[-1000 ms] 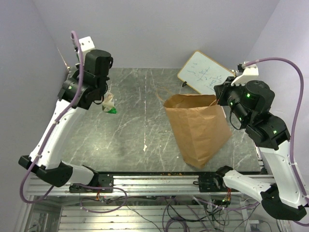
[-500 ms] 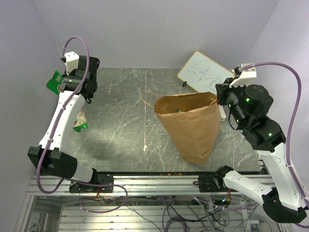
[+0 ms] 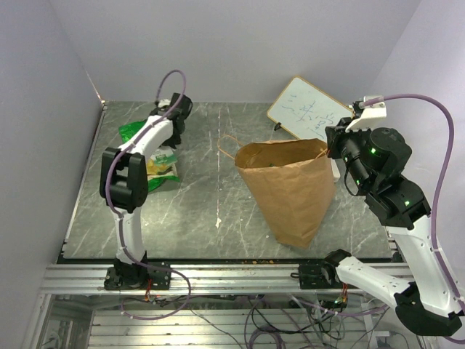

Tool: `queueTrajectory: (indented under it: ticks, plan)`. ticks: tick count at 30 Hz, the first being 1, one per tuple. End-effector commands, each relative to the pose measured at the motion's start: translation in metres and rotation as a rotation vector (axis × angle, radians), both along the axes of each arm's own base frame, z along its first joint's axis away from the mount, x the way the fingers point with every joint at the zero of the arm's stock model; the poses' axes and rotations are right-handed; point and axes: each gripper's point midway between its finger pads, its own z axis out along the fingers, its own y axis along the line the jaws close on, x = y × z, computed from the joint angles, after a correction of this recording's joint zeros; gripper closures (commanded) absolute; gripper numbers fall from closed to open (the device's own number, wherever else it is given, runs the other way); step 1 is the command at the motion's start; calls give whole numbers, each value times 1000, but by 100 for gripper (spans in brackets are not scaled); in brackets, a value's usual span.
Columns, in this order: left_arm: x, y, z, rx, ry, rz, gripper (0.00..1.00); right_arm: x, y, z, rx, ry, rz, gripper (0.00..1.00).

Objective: Take the snacks out of the paper bag
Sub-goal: Place the snack at the center of the board, then adjust the paper bag at the center of the board.

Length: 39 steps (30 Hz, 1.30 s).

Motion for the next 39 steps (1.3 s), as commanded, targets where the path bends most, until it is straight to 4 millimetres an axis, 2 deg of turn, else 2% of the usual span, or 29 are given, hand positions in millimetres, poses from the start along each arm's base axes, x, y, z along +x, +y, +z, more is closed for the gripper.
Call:
queueTrajectory:
  ticks: [1,3,4,6,8,9,10,11,16,18,21,24,26,28,30,33,35,38,39]
  plan:
    - [0,-49,62,-278,-168,-64,21,-8,-6,39,90,-84,-20,100]
    - [-18,-57,78,-360,-184,-87,15,-8,-10,30,70,-40,-45,100]
    - [-28,-61,82,-404,-186,-102,7,-8,-11,25,57,-17,-50,100]
    - [-51,-71,98,-502,-204,-134,2,-8,-10,17,18,18,-43,100]
    - [-75,-82,113,-613,-228,-176,0,-7,-12,10,-10,48,-52,100]
    - [-85,-90,128,-684,-271,-212,0,-6,-12,9,-22,57,-55,100]
    - [-98,-99,128,-755,-268,-249,1,-4,-11,8,-35,63,-53,100]
    - [-107,-111,140,-840,-295,-294,1,-2,-10,7,-44,73,-53,100]
    - [-140,-157,177,-1142,-331,-445,0,5,-2,8,-37,108,-41,100]
    - [-140,-172,185,-1171,-327,-500,1,4,3,7,-10,119,-25,100]
    - [-129,-190,183,-1161,-313,-535,2,0,4,5,65,127,-32,100]
    - [-109,-191,158,-1134,-255,-428,9,-6,7,3,134,135,-30,100]
    - [-100,-188,139,-1116,-205,-327,9,-8,8,1,178,142,-34,100]
    - [-91,-197,132,-1157,-197,-306,10,-10,8,2,213,144,-37,100]
    - [-84,-213,139,-1248,-210,-323,16,-12,9,4,239,145,-38,100]
    - [-82,-233,143,-1305,-191,-369,39,-14,6,6,258,142,-52,100]
    - [-88,-246,141,-1303,-160,-397,48,-14,1,7,256,134,-75,100]
    - [-101,-262,145,-1355,-146,-435,77,-12,-4,14,226,112,-92,100]
    - [-106,-266,149,-1376,-150,-445,83,-11,-7,16,208,108,-108,100]
